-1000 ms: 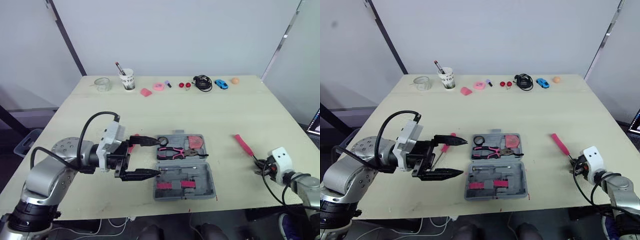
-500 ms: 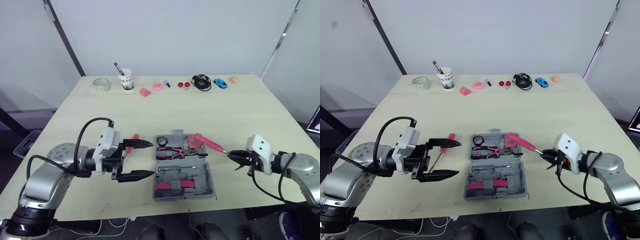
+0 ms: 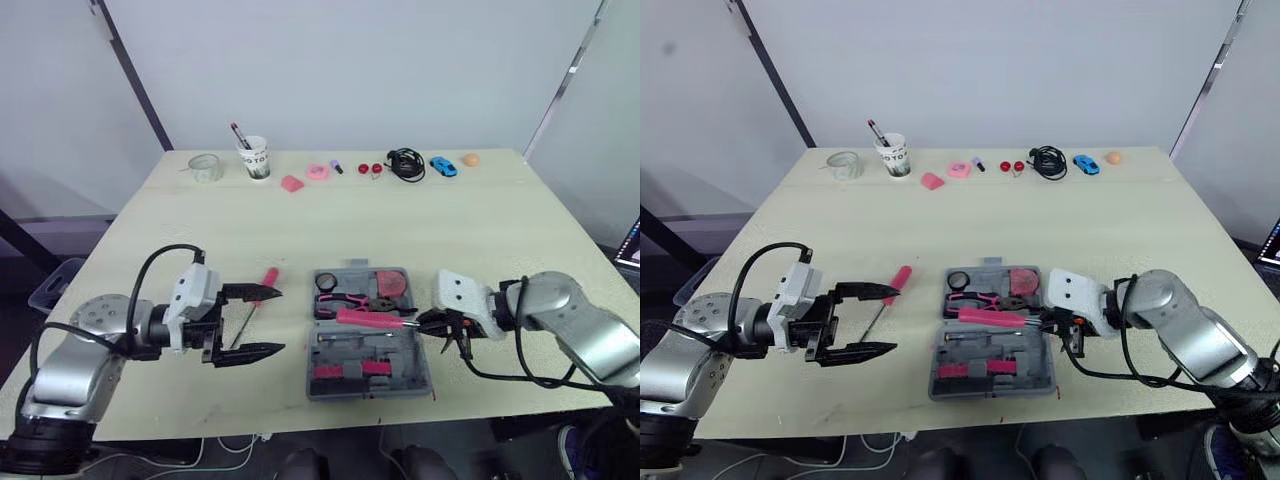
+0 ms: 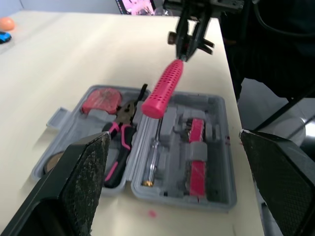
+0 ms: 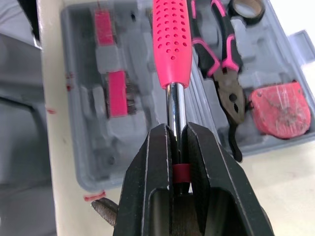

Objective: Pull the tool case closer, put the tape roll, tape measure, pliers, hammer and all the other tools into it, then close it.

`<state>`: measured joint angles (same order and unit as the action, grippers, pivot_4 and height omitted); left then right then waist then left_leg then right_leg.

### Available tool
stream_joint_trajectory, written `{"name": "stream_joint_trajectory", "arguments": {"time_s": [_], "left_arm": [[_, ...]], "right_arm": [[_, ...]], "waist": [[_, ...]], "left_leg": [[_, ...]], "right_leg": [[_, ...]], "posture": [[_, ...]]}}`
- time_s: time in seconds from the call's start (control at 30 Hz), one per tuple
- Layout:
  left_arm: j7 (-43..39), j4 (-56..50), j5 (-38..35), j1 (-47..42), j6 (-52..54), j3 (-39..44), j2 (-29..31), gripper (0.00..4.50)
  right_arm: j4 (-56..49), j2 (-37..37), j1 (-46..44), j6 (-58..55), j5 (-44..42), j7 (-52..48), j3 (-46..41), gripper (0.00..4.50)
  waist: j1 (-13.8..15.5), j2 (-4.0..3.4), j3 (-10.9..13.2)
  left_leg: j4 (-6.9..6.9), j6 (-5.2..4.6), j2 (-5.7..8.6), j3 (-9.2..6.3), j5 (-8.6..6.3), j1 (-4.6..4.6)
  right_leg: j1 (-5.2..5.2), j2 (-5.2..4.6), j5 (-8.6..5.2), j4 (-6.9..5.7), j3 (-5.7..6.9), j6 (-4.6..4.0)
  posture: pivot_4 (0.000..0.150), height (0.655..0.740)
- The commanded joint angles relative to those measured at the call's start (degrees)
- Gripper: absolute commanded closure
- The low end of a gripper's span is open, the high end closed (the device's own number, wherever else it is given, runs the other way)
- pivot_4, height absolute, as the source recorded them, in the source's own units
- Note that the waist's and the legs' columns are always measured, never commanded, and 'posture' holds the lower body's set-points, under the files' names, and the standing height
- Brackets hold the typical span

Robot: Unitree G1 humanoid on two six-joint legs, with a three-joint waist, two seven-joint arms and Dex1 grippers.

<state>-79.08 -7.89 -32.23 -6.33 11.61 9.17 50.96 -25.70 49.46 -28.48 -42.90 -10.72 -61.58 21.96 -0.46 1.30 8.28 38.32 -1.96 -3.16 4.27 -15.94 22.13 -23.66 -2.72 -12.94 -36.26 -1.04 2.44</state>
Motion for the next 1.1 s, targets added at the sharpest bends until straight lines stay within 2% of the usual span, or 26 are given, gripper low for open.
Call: {"name": "stream_joint_trajectory", "arguments": {"time_s": [0.03,0.37,0.8,1.1], "left_arm": [[-1.7,1.1,0.3,-0.3,-1.8,1.5,1.0,0.0],[-6.7,6.4,2.0,-1.3,-4.4,0.2,2.3,0.0],[-12.2,9.7,5.2,0.1,-11.0,-1.3,4.2,0.0],[-12.5,10.9,5.0,-0.1,-12.3,-2.1,4.5,0.0]], "right_arm": [[-2.8,0.4,-4.6,-4.4,2.9,-0.1,3.9,4.42],[-0.5,-2.3,-11.3,-7.4,9.6,-1.0,16.2,4.42],[3.6,-8.6,-12.9,-8.3,13.2,-0.6,21.2,4.42],[4.6,-11.1,-12.0,-8.2,14.9,0.3,22.0,4.42]], "waist": [[0.0,0.0,0.0],[-0.1,0.01,0.0],[-0.2,0.02,0.0],[-0.2,0.03,0.0]], "left_leg": [[0.0,0.0,0.0,-0.01,0.0,0.02],[0.02,0.0,0.0,0.01,0.0,0.06],[0.04,0.0,0.0,0.1,0.0,0.11],[0.04,0.0,0.0,0.2,0.0,0.2]], "right_leg": [[-0.01,-0.01,0.0,0.01,0.02,0.0],[-0.03,-0.06,0.0,0.01,0.1,0.0],[-0.06,-0.06,0.01,-0.01,0.15,0.0],[-0.15,-0.06,0.01,-0.05,0.16,0.0]], "posture": [[0.15,0.74],[0.15,0.74],[0.15,0.74],[0.15,0.74]]}}
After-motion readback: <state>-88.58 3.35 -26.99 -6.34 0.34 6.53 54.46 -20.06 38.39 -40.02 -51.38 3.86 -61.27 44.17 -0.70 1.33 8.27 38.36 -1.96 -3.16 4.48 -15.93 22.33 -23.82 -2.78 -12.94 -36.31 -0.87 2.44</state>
